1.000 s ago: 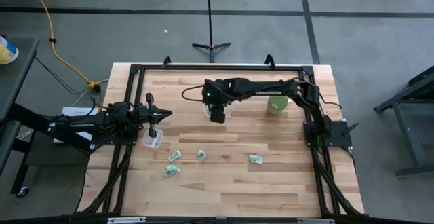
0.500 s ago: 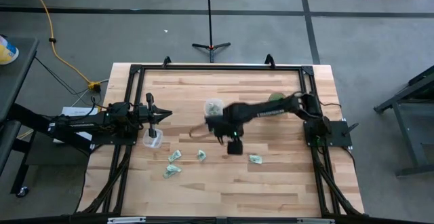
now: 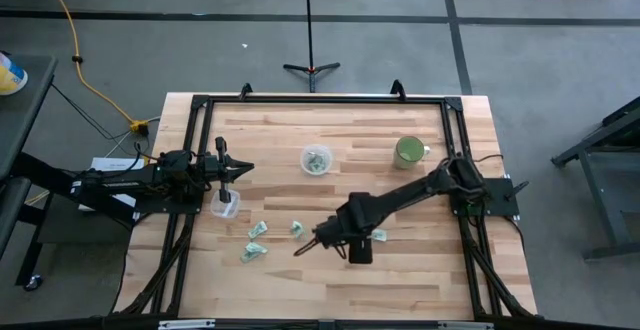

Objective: Pick and place Stevia / Truvia into bins
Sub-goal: Put the stevia packet into the right transparent container

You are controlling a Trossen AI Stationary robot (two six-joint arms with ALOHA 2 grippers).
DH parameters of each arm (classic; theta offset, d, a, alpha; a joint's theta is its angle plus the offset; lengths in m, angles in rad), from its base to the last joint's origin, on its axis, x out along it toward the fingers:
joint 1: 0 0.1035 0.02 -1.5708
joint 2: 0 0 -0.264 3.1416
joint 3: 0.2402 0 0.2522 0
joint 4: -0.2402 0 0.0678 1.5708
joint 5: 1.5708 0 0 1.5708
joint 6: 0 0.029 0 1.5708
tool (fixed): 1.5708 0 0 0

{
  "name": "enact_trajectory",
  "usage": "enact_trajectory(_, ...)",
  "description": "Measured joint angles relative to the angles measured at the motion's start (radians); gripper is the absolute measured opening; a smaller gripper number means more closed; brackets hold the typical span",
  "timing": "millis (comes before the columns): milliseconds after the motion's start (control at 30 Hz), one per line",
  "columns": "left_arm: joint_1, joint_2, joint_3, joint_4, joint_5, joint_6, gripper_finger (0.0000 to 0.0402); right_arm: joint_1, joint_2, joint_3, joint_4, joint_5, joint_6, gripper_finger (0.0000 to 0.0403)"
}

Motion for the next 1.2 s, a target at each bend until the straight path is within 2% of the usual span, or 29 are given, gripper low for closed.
enact_trajectory(200, 0.0, 0.0, 0.0, 0.0, 0.0, 0.0, 0.006, 0.004, -0.002, -0.023, 0.005, -0.003, 0.047, 0.0206)
enact_trajectory(367, 0.0, 0.0, 0.0, 0.0, 0.0, 0.0, 0.0061, -0.017, 0.001, -0.123, -0.015, -0.118, 0.058, 0.0206)
enact_trajectory(433, 0.0, 0.0, 0.0, 0.0, 0.0, 0.0, 0.006, -0.026, -0.004, -0.16, -0.007, -0.132, 0.064, 0.0207)
enact_trajectory(600, 0.0, 0.0, 0.0, 0.0, 0.0, 0.0, 0.006, -0.036, -0.008, -0.26, 0.127, -0.118, 0.023, 0.0207)
enact_trajectory(833, 0.0, 0.0, 0.0, 0.0, 0.0, 0.0, 0.006, -0.05, -0.012, -0.371, 0.199, -0.195, 0.031, 0.0201)
enact_trajectory(1033, 0.0, 0.0, 0.0, 0.0, 0.0, 0.0, 0.006, -0.05, -0.013, -0.386, 0.222, -0.182, 0.006, 0.0175)
enact_trajectory(1200, 0.0, 0.0, 0.0, 0.0, 0.0, 0.0, 0.0061, -0.051, -0.013, -0.389, 0.269, -0.179, -0.044, 0.012)
